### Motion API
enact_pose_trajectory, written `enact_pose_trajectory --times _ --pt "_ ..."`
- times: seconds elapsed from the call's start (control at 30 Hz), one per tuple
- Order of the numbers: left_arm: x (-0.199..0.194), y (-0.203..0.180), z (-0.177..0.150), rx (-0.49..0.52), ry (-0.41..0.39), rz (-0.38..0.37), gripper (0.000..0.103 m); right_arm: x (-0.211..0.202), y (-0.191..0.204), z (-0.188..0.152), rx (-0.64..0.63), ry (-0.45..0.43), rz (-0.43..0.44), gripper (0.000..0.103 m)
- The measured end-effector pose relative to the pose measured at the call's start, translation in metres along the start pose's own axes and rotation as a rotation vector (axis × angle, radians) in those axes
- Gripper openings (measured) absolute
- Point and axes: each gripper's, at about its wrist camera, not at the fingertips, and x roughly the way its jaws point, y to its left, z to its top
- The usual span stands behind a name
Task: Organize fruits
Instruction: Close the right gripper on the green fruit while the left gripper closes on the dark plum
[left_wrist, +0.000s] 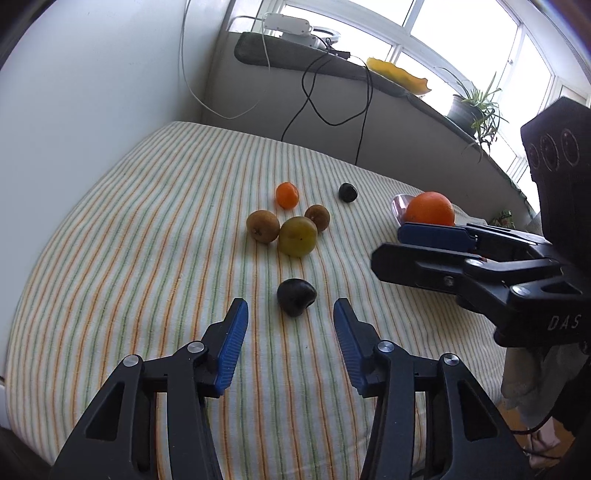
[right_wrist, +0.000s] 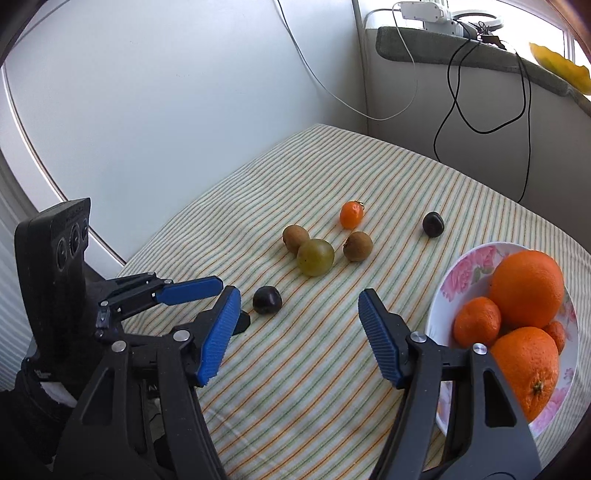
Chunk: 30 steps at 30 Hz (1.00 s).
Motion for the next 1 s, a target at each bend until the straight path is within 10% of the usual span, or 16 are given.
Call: enact_pose_trajectory --times 1.0 --pt "0.018 0.001 0.007 -0.007 0.025 -0.041 0.041 0.083 -0.019 0.029 0.161 0.122 -0.038 0.046"
